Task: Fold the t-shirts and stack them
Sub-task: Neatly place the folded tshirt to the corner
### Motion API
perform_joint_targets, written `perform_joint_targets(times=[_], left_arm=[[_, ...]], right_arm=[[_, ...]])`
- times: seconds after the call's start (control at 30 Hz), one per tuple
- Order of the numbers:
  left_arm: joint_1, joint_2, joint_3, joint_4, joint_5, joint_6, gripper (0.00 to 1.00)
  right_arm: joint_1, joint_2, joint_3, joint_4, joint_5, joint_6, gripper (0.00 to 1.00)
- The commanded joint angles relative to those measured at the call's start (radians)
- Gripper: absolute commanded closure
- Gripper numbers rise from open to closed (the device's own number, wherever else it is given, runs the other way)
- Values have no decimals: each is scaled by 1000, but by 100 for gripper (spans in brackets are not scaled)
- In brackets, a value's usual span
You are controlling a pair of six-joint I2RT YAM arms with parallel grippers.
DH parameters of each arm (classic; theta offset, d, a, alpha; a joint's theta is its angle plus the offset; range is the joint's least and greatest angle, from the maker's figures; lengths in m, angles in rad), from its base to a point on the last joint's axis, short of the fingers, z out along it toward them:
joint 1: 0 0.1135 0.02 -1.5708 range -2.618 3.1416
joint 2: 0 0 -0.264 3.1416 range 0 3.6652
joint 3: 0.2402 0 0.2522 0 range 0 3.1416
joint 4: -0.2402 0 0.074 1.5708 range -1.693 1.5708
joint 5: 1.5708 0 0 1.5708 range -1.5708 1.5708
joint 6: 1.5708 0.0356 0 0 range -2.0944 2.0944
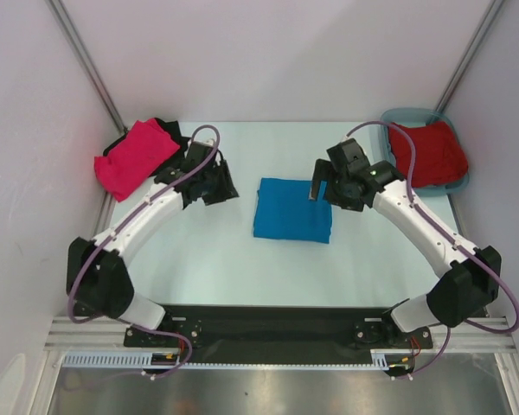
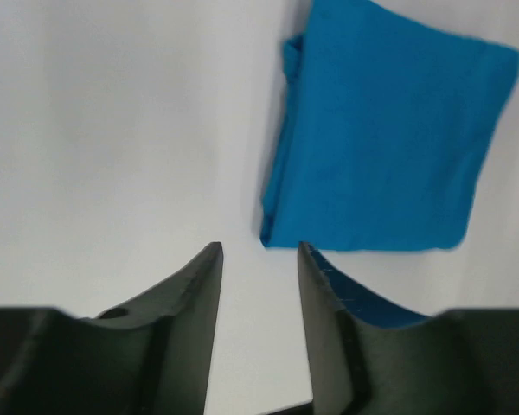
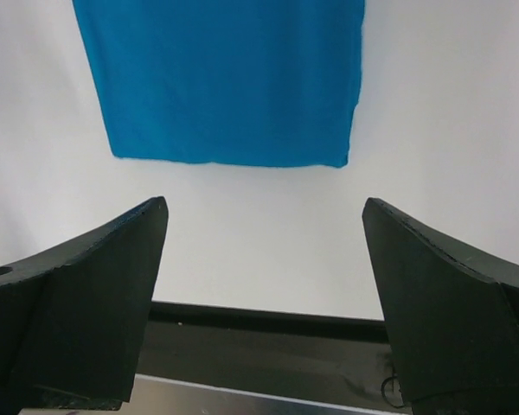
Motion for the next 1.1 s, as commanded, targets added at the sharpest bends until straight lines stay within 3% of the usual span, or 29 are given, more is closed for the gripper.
perform_joint_targets(times=[0.0,0.07,0.1,0.17,0.37,0.43,0.57,0.6,0.8,1.07], left_arm=[[67,77,22,91,62,93,60],[99,169,48,99,108,98,73],[106,197,54,116,129,106,87],[116,269,65,145,174,106,99],[122,424,172,192,336,141,99],[122,449,226,182,335,146,55],[122,489,284,180,349,126,25],[122,502,290,189,356,124,8],[121,565,307,180,413,132,0],[121,562,137,365,543,100,0]], right_arm=[[-57,-25,64,45,-12,-23,0],[-98,-16,78,47,-19,-25,0],[-111,6,111,38,-21,-28,0],[-128,29,151,6,-9,-41,0],[-190,121,291,-22,-21,-97,0],[-204,145,300,1,-45,-118,0],[-258,190,319,2,-133,-159,0],[-275,195,317,8,-142,-167,0],[-316,228,343,-1,-206,-206,0],[-335,218,304,16,-233,-190,0]])
